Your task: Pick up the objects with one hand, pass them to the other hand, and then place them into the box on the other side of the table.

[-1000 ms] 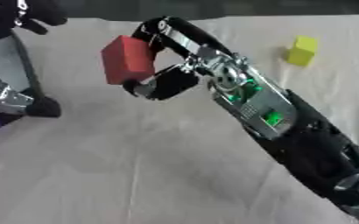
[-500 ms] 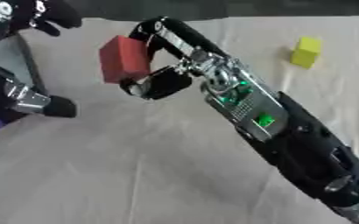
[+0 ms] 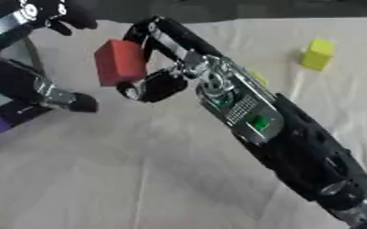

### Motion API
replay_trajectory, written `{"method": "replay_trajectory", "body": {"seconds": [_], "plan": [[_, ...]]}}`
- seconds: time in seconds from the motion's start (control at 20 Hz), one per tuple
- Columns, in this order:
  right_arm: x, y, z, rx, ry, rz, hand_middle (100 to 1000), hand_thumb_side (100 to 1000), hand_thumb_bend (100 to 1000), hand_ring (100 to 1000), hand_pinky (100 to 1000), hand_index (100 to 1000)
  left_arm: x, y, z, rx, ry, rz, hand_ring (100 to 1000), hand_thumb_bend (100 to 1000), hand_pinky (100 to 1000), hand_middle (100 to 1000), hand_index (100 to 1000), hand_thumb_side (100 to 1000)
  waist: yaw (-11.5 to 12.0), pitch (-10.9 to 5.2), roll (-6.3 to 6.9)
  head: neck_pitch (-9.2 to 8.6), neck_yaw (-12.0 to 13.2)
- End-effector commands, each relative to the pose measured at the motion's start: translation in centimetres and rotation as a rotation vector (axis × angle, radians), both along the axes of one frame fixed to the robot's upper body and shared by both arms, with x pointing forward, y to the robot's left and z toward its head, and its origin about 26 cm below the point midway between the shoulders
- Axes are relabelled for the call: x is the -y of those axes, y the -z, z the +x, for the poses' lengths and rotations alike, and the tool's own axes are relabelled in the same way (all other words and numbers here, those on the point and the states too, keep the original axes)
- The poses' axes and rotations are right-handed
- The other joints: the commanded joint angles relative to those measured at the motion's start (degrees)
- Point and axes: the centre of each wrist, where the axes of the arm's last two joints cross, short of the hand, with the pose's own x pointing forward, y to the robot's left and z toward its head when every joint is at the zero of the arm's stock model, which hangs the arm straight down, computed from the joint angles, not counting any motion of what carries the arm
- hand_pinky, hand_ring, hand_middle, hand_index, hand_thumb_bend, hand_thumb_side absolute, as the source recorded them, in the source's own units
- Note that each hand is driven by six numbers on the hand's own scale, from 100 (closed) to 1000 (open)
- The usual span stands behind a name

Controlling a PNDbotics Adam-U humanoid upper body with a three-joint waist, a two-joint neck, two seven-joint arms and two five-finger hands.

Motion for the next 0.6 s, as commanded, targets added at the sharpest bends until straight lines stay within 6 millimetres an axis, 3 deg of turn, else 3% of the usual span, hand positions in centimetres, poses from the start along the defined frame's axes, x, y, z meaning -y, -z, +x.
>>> {"method": "replay_trajectory", "body": {"seconds": [0.05, 0.6], "plan": [[-0.3, -1.0, -0.3, 0.035, -0.015, 0.005, 542, 100, 411, 578, 799, 576, 0.2, -0.7, 0.1, 0.05, -0.004, 0.003, 832, 842, 822, 801, 799, 390, 0.0, -2.06, 0.78, 0.33, 0.5], [-0.9, -1.3, -0.7, 0.035, -0.023, 0.024, 545, 100, 393, 578, 798, 581, 1.5, -0.3, 0.8, 0.074, -0.014, 0.08, 806, 845, 804, 768, 765, 313, -0.2, -2.21, 0.9, 0.33, 1.3]]}}
